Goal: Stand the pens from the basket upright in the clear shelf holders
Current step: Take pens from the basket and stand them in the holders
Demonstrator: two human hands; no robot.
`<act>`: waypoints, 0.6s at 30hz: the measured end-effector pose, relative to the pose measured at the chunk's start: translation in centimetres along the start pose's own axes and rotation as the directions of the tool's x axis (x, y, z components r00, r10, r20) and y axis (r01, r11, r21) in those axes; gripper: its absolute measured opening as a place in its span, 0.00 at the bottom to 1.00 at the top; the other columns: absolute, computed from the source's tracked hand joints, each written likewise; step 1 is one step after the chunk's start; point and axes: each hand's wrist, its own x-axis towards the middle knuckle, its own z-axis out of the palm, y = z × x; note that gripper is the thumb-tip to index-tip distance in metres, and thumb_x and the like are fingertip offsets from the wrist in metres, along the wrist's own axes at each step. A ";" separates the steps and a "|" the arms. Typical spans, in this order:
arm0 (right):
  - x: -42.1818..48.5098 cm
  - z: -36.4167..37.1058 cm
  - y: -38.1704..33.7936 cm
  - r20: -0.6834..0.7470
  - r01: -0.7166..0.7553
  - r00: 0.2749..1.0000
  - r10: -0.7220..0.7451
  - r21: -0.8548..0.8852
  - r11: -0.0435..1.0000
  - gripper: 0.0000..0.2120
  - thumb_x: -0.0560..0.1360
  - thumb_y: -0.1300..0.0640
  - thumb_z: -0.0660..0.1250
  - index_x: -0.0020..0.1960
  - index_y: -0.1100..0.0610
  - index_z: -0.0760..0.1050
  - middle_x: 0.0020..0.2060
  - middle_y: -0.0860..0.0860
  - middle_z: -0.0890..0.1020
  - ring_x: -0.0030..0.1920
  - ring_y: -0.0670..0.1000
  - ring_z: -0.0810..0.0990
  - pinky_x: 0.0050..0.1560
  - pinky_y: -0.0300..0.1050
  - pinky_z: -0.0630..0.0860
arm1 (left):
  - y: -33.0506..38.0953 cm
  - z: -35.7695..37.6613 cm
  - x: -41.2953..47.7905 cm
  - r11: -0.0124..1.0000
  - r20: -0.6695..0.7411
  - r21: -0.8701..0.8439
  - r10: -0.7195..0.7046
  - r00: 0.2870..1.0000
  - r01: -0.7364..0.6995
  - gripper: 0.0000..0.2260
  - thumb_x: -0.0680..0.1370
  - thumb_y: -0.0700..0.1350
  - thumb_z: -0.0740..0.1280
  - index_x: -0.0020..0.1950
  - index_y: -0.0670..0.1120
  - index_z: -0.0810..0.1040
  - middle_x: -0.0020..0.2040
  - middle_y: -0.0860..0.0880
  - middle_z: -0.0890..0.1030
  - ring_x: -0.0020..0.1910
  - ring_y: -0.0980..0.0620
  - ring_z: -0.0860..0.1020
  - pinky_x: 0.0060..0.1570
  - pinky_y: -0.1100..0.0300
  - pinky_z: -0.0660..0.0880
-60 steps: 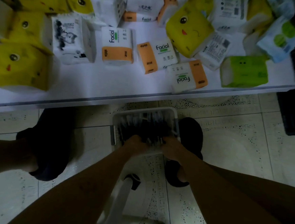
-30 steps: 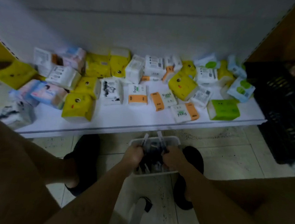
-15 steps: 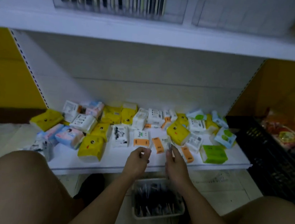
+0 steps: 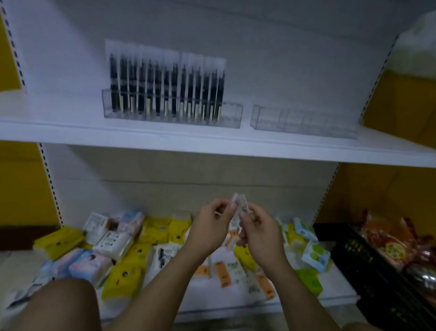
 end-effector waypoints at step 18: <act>10.8 -4.1 -14.3 -0.085 0.299 0.952 -0.293 0.068 0.952 0.19 0.72 0.57 0.74 0.58 0.45 0.73 0.35 0.51 0.77 0.36 0.47 0.77 0.36 0.41 0.75 | 16.4 -5.8 9.8 0.946 -0.013 0.043 0.322 0.947 -0.321 0.14 0.78 0.41 0.68 0.63 0.51 0.76 0.45 0.49 0.81 0.41 0.52 0.82 0.44 0.51 0.81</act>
